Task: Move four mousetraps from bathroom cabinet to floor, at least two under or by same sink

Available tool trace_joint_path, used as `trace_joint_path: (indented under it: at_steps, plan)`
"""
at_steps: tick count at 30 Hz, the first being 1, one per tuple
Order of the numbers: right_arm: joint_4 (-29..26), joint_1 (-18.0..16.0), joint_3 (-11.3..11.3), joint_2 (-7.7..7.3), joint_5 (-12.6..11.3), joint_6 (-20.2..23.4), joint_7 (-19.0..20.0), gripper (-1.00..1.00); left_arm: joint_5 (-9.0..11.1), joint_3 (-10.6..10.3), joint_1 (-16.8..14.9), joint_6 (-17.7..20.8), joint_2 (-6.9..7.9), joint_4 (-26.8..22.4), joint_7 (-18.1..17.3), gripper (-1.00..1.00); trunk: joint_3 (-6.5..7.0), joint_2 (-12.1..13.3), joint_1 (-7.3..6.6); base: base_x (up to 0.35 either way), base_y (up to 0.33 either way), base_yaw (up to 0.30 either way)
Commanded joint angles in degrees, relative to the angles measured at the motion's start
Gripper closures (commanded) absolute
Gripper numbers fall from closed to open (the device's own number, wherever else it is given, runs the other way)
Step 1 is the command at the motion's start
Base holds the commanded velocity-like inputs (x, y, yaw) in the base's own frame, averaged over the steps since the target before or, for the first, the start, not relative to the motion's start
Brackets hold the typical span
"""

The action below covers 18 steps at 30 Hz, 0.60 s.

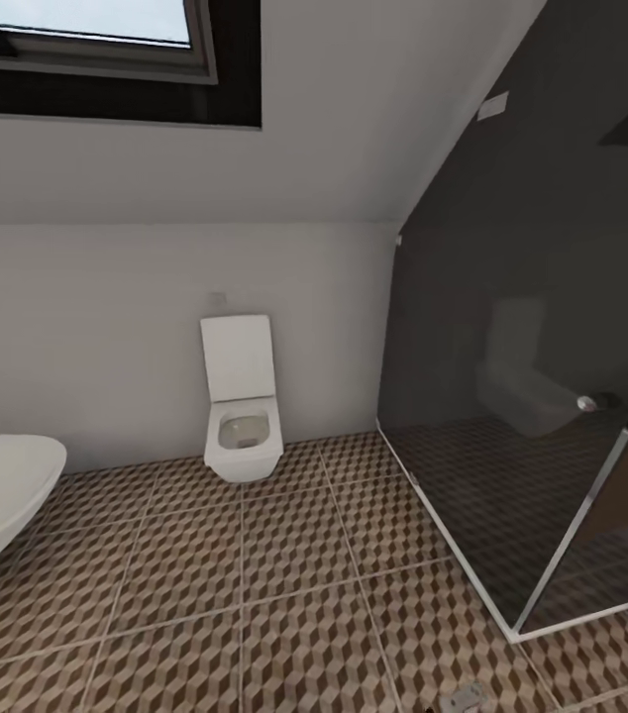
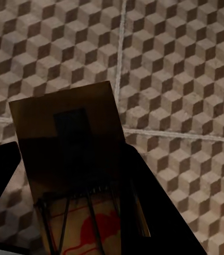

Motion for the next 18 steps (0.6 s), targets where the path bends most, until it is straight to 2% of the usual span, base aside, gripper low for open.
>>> trace_joint_path:
  at_steps: [1,13,18]
  plan:
    - [0.2,-0.1,0.4,-0.01,-0.1,-0.4,0.0,1.00,0.6,-0.4,-0.1,-0.4,0.03,-0.2,0.3,1.00,-0.06,0.0,0.01,0.042,0.000,0.255]
    - [0.2,-0.1,0.4,-0.09,-0.1,-0.4,0.0,1.00,0.6,-0.4,-0.1,-0.4,-0.09,-0.3,0.4,1.00,-0.06,0.0,0.01,0.006,0.000,0.284]
    - [0.2,-0.1,0.4,-0.10,-0.1,-0.4,0.0,1.00,0.6,-0.4,-0.1,-0.4,-0.25,-0.3,0.3,1.00,-0.06,0.0,0.01,0.051,-0.013,0.077]
